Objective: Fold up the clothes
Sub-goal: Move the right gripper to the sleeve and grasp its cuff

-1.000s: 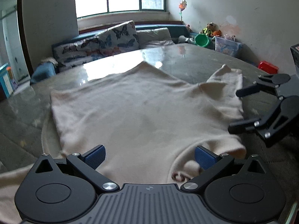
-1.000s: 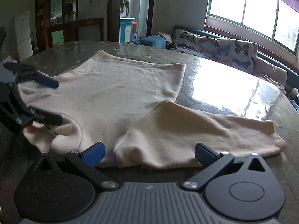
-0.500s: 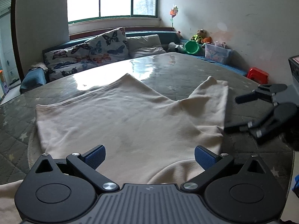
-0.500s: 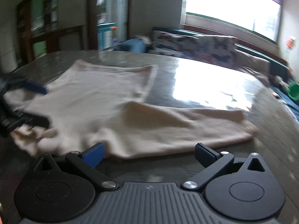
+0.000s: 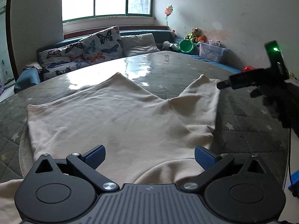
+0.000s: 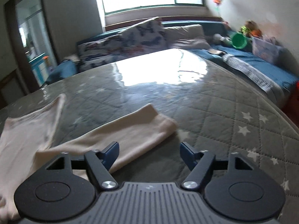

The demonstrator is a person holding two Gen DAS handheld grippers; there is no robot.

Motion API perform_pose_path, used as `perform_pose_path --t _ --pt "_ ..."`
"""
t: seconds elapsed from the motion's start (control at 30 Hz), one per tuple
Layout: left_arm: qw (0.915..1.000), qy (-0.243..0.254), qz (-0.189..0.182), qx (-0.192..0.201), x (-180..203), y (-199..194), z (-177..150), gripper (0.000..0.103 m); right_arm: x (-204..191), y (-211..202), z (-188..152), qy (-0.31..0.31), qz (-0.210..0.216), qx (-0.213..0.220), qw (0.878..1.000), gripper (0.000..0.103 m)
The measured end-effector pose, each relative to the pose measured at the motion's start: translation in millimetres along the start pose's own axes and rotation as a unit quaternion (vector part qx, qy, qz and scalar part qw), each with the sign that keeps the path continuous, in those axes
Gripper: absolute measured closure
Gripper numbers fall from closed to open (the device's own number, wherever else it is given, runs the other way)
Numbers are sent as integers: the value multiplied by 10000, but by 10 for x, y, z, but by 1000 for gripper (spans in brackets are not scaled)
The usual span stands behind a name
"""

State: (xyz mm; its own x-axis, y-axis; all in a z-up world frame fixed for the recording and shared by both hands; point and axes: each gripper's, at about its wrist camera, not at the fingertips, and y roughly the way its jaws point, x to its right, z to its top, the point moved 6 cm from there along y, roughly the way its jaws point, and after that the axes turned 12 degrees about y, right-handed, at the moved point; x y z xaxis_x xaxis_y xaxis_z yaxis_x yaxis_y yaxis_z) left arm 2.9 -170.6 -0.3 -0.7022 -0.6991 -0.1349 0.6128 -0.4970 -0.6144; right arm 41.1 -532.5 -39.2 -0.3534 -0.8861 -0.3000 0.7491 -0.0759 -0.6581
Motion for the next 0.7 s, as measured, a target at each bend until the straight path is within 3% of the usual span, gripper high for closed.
perform_pose_path --t 0.37,0.5,0.6,0.7 --pt "10000 -12 19 -38 -23 11 -42 0 203 251 147 460 -263 95 9985 61" --pt "10000 -37 38 -40 -40 14 -55 0 250 250 154 626 -180 132 9978 85" --pt "10000 -57 60 -44 -58 -1 -70 0 312 221 179 859 -19 145 9962 92" --pt "9999 -63 101 -54 -82 -24 -91 0 350 126 209 1143 262 179 9929 94"
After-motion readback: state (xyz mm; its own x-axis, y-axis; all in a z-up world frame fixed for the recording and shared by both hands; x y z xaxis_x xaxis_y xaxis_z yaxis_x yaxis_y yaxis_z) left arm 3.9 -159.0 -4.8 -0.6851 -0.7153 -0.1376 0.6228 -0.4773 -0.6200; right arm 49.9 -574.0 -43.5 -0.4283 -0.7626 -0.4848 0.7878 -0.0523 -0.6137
